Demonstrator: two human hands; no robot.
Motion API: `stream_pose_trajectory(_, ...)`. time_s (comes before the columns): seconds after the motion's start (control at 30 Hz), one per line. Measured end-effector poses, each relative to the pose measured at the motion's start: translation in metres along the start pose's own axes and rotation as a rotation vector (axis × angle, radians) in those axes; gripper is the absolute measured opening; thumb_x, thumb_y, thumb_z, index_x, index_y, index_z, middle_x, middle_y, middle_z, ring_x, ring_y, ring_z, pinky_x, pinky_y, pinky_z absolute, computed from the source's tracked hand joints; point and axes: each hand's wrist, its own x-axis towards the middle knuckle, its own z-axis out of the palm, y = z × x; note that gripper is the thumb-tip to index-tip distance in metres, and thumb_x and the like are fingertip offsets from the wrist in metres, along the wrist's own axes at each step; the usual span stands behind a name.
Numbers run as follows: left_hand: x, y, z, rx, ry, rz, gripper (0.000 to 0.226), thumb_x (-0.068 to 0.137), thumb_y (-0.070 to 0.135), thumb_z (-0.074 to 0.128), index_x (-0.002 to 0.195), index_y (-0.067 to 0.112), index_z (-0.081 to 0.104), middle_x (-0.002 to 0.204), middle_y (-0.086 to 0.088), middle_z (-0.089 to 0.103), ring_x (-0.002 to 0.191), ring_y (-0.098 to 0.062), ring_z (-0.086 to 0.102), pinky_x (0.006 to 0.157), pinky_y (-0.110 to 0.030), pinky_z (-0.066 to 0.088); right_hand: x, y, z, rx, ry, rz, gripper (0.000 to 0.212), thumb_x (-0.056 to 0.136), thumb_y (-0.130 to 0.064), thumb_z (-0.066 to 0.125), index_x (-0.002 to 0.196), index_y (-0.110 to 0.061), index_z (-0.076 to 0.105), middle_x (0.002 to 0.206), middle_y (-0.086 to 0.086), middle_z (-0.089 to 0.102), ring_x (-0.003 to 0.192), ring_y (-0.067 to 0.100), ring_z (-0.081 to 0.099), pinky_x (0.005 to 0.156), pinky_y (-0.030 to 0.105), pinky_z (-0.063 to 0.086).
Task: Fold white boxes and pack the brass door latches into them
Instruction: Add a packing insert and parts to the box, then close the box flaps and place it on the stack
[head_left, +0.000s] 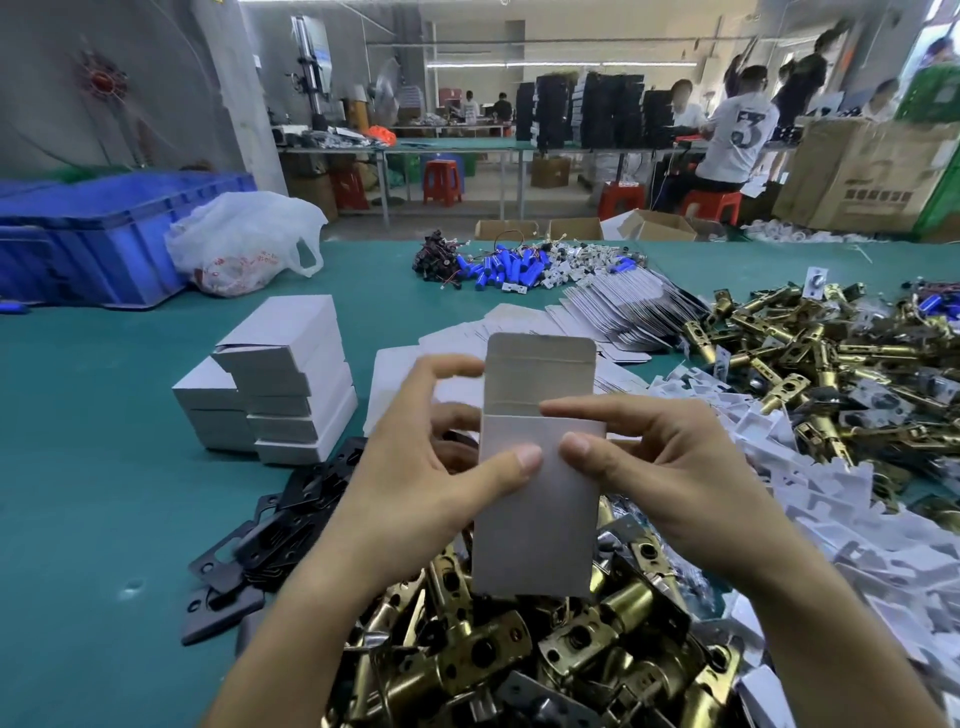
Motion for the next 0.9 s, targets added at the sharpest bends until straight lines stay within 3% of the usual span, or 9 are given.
stream_pose_trajectory(0.13, 0.002, -0.005, 0.003, -0.009, 0.059, 0.139, 0.052, 0.071, 0.019, 0.087, 0.105, 0.042, 0.053, 0.106, -0.001, 0.074, 0.078, -0.028, 0.077, 0.064, -0.042, 0.064, 0.001, 0.005, -0.002, -0.023, -0.01, 0.019, 0.027, 0.075, -0.026, 0.071, 0.101, -0.028, 0.078, 0.098, 0.003, 0.078, 0.092, 0.023, 0.075, 0.077, 0.036, 0.062)
stream_pose_trajectory(0.27, 0.002, -0.011, 0.006, -0.022, 0.064, 0.114, 0.034, 0.065, 0.033, 0.086, 0.093, 0.039, 0.069, 0.104, 0.001, 0.076, 0.082, -0.026, 0.077, 0.07, -0.051, 0.064, 0.002, 0.007, -0.008, -0.022, -0.06, 0.062, 0.025, 0.075, -0.025, 0.072, 0.099, -0.023, 0.079, 0.099, 0.006, 0.077, 0.092, 0.024, 0.075, 0.079, 0.037, 0.061)
stream_pose_trajectory(0.43, 0.003, -0.012, 0.006, -0.029, 0.038, 0.099, 0.022, 0.068, 0.036, 0.084, 0.086, 0.034, 0.072, 0.086, -0.005, 0.076, 0.077, -0.028, 0.076, 0.066, -0.058, 0.061, 0.003, 0.008, -0.014, -0.111, -0.083, 0.021, 0.027, 0.083, -0.028, 0.069, 0.107, -0.02, 0.077, 0.099, 0.003, 0.071, 0.1, 0.021, 0.071, 0.088, 0.039, 0.058)
stream_pose_trajectory(0.53, 0.003, -0.013, 0.006, -0.03, 0.053, 0.085, 0.021, 0.068, 0.037, 0.084, 0.085, 0.032, 0.072, 0.084, -0.006, 0.075, 0.075, -0.027, 0.076, 0.066, -0.056, 0.059, 0.004, 0.008, -0.012, -0.17, -0.033, -0.064, 0.023, 0.085, -0.027, 0.071, 0.107, -0.03, 0.075, 0.099, -0.003, 0.068, 0.096, 0.013, 0.067, 0.083, 0.031, 0.056)
stream_pose_trajectory(0.63, 0.003, -0.013, 0.006, -0.013, 0.083, 0.073, 0.024, 0.065, 0.039, 0.085, 0.084, 0.031, 0.072, 0.084, -0.005, 0.076, 0.075, -0.025, 0.076, 0.068, -0.052, 0.06, 0.006, 0.01, -0.009, -0.064, 0.015, -0.147, 0.039, 0.078, -0.012, 0.073, 0.104, -0.038, 0.061, 0.102, -0.01, 0.069, 0.088, 0.01, 0.066, 0.076, 0.024, 0.054)
stream_pose_trajectory(0.73, 0.004, -0.014, 0.006, 0.006, 0.116, 0.073, 0.03, 0.059, 0.041, 0.086, 0.084, 0.032, 0.071, 0.088, -0.001, 0.076, 0.073, -0.023, 0.075, 0.064, -0.042, 0.06, 0.006, 0.009, -0.007, 0.046, 0.039, -0.129, 0.05, 0.077, -0.015, 0.074, 0.111, -0.045, 0.052, 0.098, -0.005, 0.069, 0.087, 0.017, 0.07, 0.072, 0.026, 0.055)
stream_pose_trajectory(0.8, 0.005, -0.014, 0.008, 0.001, 0.133, 0.081, 0.033, 0.056, 0.04, 0.088, 0.082, 0.034, 0.069, 0.096, 0.003, 0.075, 0.074, -0.027, 0.074, 0.064, -0.039, 0.062, 0.007, 0.006, -0.005, 0.033, 0.07, -0.121, 0.038, 0.083, -0.025, 0.07, 0.116, -0.043, 0.062, 0.096, -0.001, 0.07, 0.088, 0.022, 0.072, 0.072, 0.03, 0.059)
stream_pose_trajectory(0.9, 0.006, -0.013, 0.009, -0.033, 0.132, 0.091, 0.033, 0.056, 0.036, 0.089, 0.08, 0.036, 0.067, 0.103, 0.001, 0.075, 0.077, -0.034, 0.075, 0.071, -0.056, 0.062, 0.007, 0.002, -0.001, -0.018, 0.105, -0.135, 0.017, 0.085, -0.029, 0.069, 0.1, -0.027, 0.075, 0.094, 0.006, 0.076, 0.088, 0.026, 0.074, 0.078, 0.044, 0.061)
